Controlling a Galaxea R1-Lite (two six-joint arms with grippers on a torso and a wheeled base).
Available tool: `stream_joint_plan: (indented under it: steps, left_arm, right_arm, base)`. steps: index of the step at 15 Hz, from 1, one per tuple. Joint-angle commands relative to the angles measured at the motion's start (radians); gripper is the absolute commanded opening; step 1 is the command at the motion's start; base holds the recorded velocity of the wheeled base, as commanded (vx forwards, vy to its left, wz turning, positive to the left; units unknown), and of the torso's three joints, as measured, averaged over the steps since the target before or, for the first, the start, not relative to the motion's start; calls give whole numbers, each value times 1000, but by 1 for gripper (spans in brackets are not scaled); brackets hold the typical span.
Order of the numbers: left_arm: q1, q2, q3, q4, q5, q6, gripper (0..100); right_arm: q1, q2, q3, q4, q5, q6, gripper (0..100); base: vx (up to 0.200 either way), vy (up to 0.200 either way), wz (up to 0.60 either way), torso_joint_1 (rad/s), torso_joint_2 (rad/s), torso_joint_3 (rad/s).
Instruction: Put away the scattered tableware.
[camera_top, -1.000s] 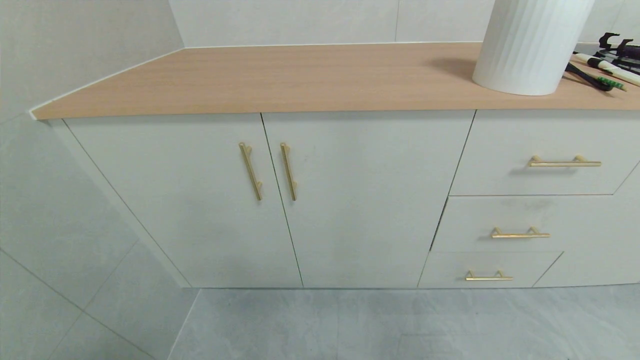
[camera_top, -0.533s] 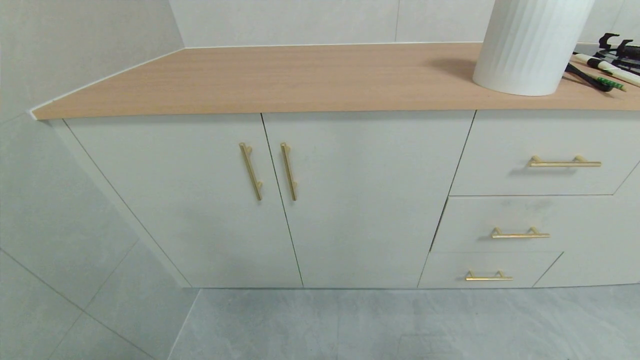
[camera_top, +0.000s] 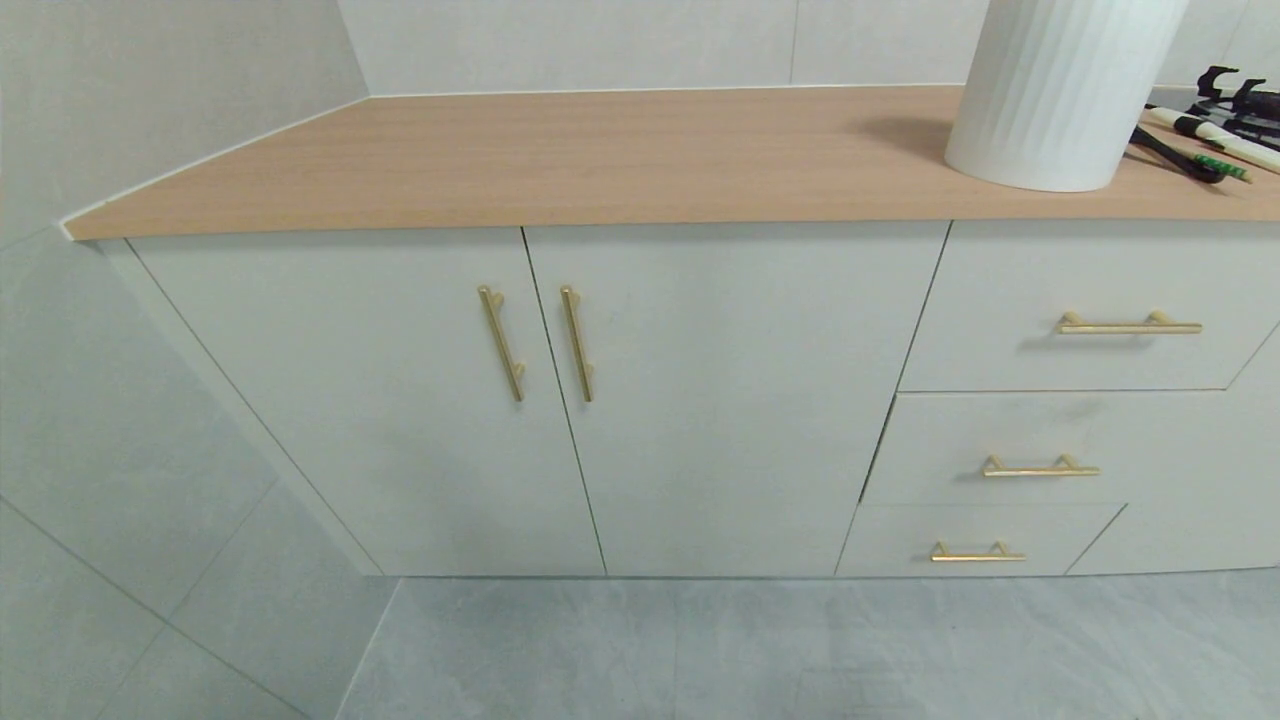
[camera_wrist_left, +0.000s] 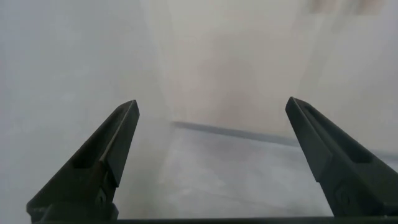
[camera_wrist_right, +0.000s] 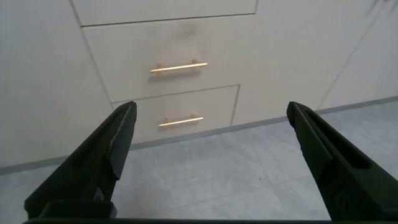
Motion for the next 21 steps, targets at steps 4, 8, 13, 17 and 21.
stream_joint_plan:
  steps: [4,8,13,17,21]
  left_arm:
    - [-1,-4,2,31,-169,-12,100]
    - [1,-4,2,31,-169,-15,100]
    - [1,-4,4,31,-169,-16,100]
    - [1,-4,2,31,-169,-15,100]
    - [1,-4,4,31,-169,-15,100]
  right_arm:
    - [6,2,6,11,193,-7,100]
    - [6,2,6,45,241,-1,100]
    - [6,0,6,45,239,1,100]
    - [6,2,6,45,239,-1,100]
    - [6,0,6,45,236,-1,100]
  base:
    - [0,0,0,0,0,0]
    - [0,0,0,0,0,0]
    - [0,0,0,0,0,0]
    - [0,0,0,0,0,0]
    - [0,-50,0,2,2,1]
